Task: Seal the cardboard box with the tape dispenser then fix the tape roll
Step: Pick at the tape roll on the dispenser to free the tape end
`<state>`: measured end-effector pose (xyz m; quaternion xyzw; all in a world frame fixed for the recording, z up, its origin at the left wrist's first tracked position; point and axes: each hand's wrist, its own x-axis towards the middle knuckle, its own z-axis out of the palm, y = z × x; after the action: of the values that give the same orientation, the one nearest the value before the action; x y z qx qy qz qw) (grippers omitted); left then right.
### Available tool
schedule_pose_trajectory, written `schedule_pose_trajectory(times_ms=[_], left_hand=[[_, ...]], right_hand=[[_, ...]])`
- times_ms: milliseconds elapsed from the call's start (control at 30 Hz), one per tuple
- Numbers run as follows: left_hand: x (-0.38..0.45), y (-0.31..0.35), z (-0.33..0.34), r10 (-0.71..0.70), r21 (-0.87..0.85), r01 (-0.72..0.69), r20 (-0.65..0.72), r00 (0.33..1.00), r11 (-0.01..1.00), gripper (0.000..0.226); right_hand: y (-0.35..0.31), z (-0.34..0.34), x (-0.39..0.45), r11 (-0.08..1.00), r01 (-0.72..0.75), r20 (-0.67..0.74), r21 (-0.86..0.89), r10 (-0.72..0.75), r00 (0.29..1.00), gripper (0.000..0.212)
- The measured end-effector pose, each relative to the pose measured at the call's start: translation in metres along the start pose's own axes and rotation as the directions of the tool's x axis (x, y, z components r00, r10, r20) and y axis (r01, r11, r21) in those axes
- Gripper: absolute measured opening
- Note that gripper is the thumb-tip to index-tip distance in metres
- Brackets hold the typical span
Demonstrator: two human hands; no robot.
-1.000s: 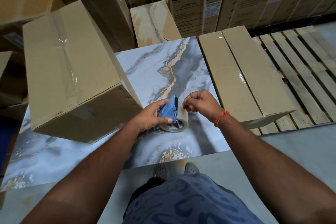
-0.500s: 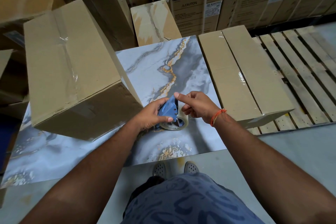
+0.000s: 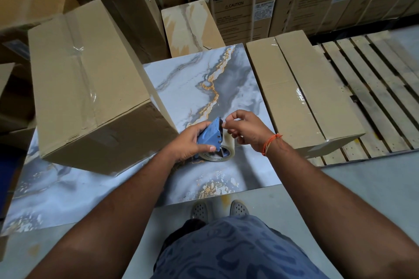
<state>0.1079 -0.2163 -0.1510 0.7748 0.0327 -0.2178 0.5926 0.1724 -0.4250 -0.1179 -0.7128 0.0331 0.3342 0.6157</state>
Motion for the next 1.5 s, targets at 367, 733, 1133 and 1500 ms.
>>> schedule_pose_trajectory(times_ms=[367,733,1133,1500], left_hand=[[-0.001,-0.002,0.001,0.002,-0.001,-0.002,-0.010,1.000,1.000,0.077],[-0.002,-0.010,0.001,0.012,-0.019,-0.012,-0.025,1.000,1.000,0.080],[-0.004,-0.015,0.013,0.115,-0.008,-0.116,-0.086,0.990,0.993,0.068],[-0.023,-0.024,-0.021,0.132,0.354,-0.072,-0.148,0.980,0.932,0.075]], right_hand=[[0.001,-0.001,-0.003,0.990,0.091,-0.048,-0.107,-0.096,0.994,0.013],[0.003,-0.005,-0.002,0.972,0.144,-0.128,-0.185,-0.170,0.977,0.017],[-0.001,0.002,-0.002,0.947,0.215,-0.101,-0.239,-0.245,0.964,0.021],[0.008,0.015,0.004,0.932,0.192,-0.128,-0.308,-0.241,0.962,0.033]])
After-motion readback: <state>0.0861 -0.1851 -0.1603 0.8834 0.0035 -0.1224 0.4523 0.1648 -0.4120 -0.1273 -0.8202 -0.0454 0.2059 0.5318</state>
